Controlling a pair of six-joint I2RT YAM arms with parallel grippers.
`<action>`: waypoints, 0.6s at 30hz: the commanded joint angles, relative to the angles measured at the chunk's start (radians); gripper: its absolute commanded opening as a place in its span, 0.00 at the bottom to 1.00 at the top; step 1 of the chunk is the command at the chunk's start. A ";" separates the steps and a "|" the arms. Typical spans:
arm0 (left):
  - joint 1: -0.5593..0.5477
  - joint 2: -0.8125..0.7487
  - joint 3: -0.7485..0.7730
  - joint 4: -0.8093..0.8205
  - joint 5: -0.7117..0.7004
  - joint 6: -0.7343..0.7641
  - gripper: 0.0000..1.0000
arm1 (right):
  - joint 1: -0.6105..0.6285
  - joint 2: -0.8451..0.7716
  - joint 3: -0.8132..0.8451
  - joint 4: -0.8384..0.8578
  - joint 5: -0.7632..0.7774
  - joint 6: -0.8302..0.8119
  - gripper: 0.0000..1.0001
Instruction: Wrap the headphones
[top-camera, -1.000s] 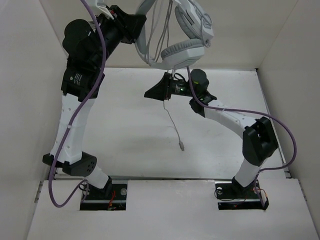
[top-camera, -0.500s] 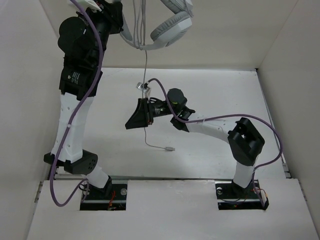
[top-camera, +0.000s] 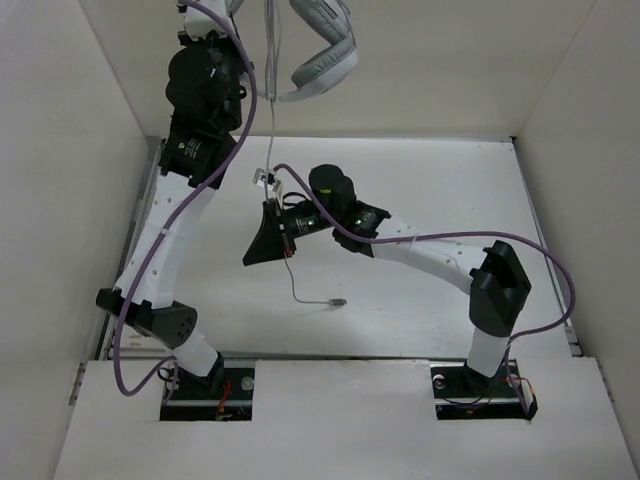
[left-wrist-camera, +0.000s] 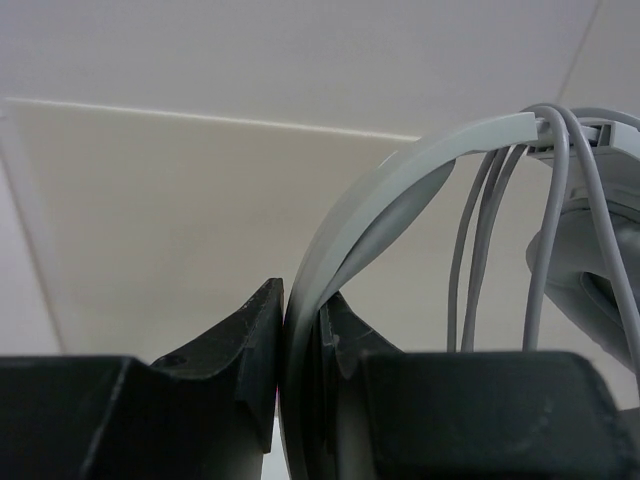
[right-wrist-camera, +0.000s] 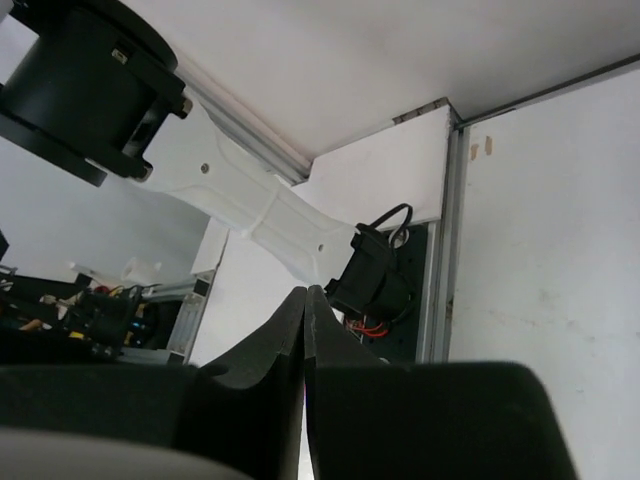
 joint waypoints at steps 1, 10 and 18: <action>-0.017 -0.048 -0.076 0.286 -0.094 0.156 0.00 | 0.008 -0.101 0.144 -0.283 0.067 -0.265 0.06; -0.005 -0.090 -0.183 0.352 -0.110 0.244 0.00 | -0.055 -0.211 0.162 -0.600 0.345 -0.600 0.07; 0.035 -0.103 -0.179 0.340 -0.110 0.241 0.00 | -0.081 -0.250 -0.001 -0.667 0.398 -0.684 0.06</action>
